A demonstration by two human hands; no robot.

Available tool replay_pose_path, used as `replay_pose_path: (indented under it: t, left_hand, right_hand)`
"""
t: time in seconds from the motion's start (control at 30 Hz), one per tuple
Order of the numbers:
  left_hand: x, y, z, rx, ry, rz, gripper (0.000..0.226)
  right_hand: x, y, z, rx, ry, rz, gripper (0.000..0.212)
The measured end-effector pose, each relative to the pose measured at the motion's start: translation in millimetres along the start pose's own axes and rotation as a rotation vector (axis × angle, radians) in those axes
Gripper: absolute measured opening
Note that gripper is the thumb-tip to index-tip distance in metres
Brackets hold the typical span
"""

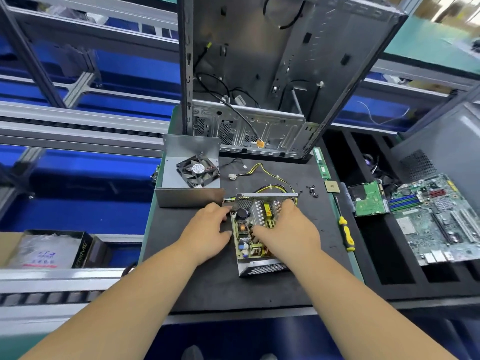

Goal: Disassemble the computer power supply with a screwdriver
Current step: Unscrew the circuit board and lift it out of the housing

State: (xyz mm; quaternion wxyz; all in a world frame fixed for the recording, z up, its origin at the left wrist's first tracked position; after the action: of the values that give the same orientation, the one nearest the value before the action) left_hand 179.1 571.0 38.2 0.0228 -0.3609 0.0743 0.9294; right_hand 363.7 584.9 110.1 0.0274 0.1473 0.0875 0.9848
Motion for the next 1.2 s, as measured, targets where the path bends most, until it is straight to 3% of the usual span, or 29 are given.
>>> replay_pose_path:
  t: [0.3,0.5,0.63,0.97,1.2]
  left_hand:
    - [-2,-1,5,-0.097,0.070,0.039,0.035]
    - [1,2,7,-0.165,0.177,0.160,0.010]
    - [-1,3,1,-0.103,0.292,0.255,0.017]
    - [-4,-2,-15,0.006,0.929,0.589,0.011]
    - [-1,-4,-15,0.020,1.025,0.665,0.008]
  right_hand:
    - [-10,-1,6,0.035,0.119,0.079,0.056]
    - [-22,-2,16,0.020,0.019,0.048,0.064]
    - [-25,-2,19,0.042,-0.061,0.031,0.070]
    - [-26,5,14,0.073,-0.162,0.015,0.073]
    - [-18,1,23,0.134,0.107,0.050,0.067]
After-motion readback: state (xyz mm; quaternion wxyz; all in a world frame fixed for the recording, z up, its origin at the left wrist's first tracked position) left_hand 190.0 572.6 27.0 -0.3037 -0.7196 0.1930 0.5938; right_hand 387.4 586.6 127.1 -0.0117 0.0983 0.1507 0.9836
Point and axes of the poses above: each hand's wrist, its own y-axis away from the middle knuckle, its own z-axis out of the back of the hand, x = y × z, the point moved 5 cm from there along -y, towards the middle knuckle
